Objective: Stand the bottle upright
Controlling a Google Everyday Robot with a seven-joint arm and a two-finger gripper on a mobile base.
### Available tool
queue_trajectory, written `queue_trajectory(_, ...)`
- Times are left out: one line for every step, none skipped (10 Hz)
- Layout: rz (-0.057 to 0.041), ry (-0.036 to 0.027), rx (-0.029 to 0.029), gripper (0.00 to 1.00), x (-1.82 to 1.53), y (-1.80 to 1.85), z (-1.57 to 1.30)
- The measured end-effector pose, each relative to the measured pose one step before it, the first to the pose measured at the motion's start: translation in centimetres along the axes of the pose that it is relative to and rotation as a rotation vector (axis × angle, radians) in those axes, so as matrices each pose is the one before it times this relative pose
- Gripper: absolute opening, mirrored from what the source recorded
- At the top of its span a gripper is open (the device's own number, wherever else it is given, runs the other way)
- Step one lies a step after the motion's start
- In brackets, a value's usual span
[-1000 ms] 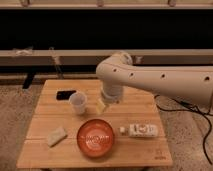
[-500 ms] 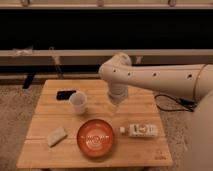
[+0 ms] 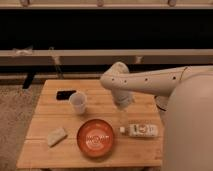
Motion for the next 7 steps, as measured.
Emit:
queue_trajectory(0.00606, 0.03356, -0.00470, 0.80, 1.078, -0.643, 1.863)
queue_trajectory(0.00664, 0.02828, -0.00850, 0.80, 0.784, -0.300, 1.760)
queue_trajectory(0.00075, 0.02420, -0.00875, 0.80, 0.424, -0.037, 1.481)
queue_trajectory(-0.00167, 0.02309, -0.00939, 0.80, 0.224, 0.202, 1.342)
queue_trajectory(-0.00462, 0.01837, -0.00680, 0.80, 0.129, 0.337, 1.049)
queue_trajectory(-0.00049, 0.01014, -0.00387, 0.80, 0.156, 0.135, 0.442)
queue_trajectory(-0.00471, 0.01529, -0.00410, 0.80, 0.104, 0.296, 0.464)
